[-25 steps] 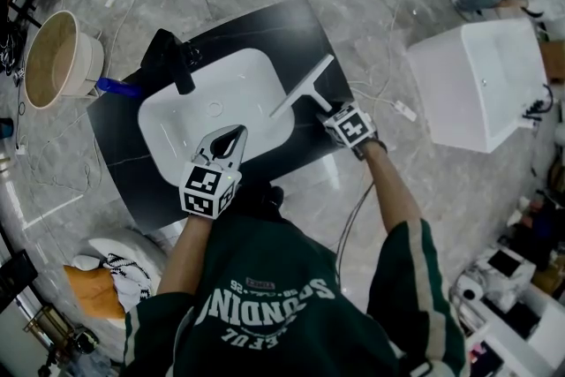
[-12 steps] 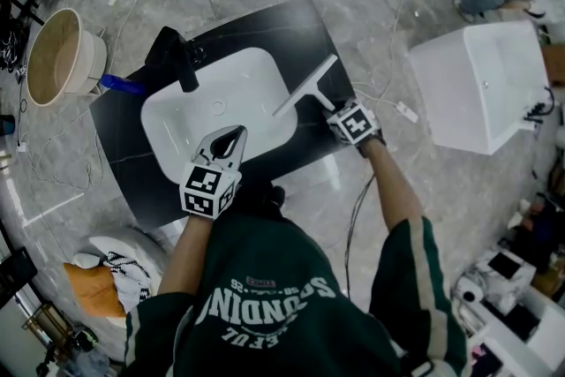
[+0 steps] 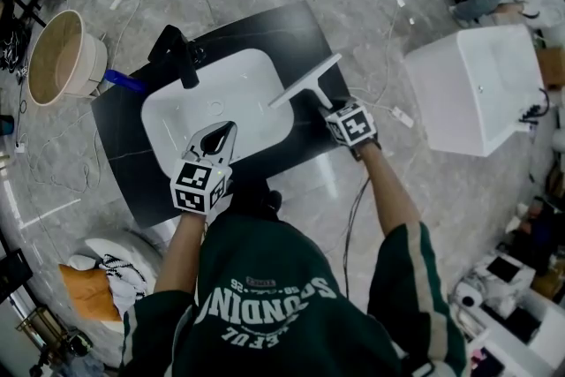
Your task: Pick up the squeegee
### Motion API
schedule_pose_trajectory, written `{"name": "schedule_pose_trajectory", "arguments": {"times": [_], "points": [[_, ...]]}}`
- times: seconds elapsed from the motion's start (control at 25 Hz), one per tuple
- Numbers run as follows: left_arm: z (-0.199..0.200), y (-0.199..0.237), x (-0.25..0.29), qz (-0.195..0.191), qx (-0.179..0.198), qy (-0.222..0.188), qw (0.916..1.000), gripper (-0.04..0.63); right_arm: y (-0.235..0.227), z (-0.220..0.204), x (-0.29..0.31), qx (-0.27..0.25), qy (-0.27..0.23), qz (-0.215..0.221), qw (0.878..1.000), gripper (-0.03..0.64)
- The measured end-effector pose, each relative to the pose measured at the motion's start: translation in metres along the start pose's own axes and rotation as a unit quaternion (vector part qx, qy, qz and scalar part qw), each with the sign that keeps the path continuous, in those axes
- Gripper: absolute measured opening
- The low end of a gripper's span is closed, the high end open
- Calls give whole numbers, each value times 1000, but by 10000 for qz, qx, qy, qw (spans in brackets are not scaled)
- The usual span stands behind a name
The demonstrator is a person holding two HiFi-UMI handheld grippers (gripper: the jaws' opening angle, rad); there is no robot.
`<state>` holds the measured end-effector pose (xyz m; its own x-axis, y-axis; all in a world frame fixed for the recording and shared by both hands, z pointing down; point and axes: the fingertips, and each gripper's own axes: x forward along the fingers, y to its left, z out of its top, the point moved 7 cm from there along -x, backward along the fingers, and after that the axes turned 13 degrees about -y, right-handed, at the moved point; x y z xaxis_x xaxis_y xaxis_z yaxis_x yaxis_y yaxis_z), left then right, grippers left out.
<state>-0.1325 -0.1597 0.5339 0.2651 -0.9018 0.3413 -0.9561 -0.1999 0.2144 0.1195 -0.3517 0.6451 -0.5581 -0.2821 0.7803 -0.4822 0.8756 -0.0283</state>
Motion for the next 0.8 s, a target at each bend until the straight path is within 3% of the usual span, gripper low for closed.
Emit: {"name": "schedule_pose_trajectory", "arguments": {"times": [0.44,0.8], "points": [[15,14,-42,535,105,-413,9977,2,33,49,-37,-137,-707,-98,9974,87],[18,30,-92,1077,113,-698,9917,2,100,91,-44,-528,-1276,354,9898,87]]}}
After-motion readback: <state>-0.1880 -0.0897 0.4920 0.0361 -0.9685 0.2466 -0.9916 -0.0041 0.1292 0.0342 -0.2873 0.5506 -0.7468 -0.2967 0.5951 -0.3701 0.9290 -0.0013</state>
